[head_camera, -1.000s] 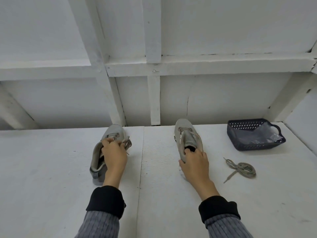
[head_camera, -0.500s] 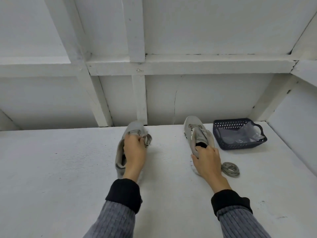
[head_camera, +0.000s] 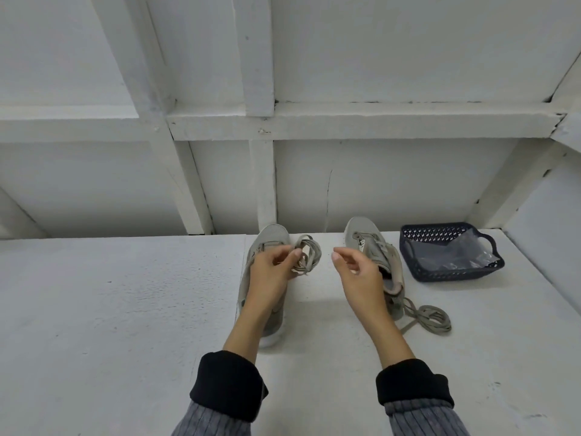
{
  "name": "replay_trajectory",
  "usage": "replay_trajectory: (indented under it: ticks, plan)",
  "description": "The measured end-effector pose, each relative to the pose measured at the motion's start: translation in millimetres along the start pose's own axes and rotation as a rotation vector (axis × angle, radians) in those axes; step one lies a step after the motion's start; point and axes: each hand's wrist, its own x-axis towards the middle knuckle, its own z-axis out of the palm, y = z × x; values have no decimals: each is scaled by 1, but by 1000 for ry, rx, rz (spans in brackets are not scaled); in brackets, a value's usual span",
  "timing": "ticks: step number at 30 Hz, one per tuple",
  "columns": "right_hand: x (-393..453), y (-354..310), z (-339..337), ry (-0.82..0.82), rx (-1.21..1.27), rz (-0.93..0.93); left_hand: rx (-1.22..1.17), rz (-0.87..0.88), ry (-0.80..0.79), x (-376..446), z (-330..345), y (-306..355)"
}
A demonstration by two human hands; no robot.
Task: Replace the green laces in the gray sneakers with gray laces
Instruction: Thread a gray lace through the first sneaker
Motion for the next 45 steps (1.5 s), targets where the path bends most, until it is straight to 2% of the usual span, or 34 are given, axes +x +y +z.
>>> replay_trajectory:
  ticks: [2, 4, 10, 17, 21, 23, 28, 31, 35, 38, 41, 45]
  plan:
    - [0, -8, 10, -88, 164, 111, -68, -49, 1, -1, -4, -2]
    - [0, -13, 16, -127, 242, 135, -106, -98, 24, 0, -8, -7]
    - [2, -12, 28, -56, 304, 117, -162, -95, -10, 8, -21, -16]
    - [17, 2, 29, 166, 411, 134, -205, -58, 43, 27, -31, -24]
    - [28, 19, 34, 347, 300, 120, -281, -44, 126, 40, -43, -29]
    - [32, 31, 39, 377, 223, 148, -261, -50, 137, 47, -51, -31]
    - [29, 44, 47, 225, -55, 203, -141, -28, 63, 57, -54, -33]
    - [28, 26, 56, 207, 14, 75, -134, -12, 33, 57, -48, -34]
    - [32, 0, 71, 25, 237, 140, -129, 27, 31, 57, -45, -35]
    - [33, -1, 76, -96, 181, 149, -154, 47, 27, 60, -43, -33]
    - [30, 3, 83, -219, 87, 92, -250, -13, 46, 65, -41, -35]
    - [28, 9, 89, -196, 16, -22, -225, -26, 34, 70, -44, -40]
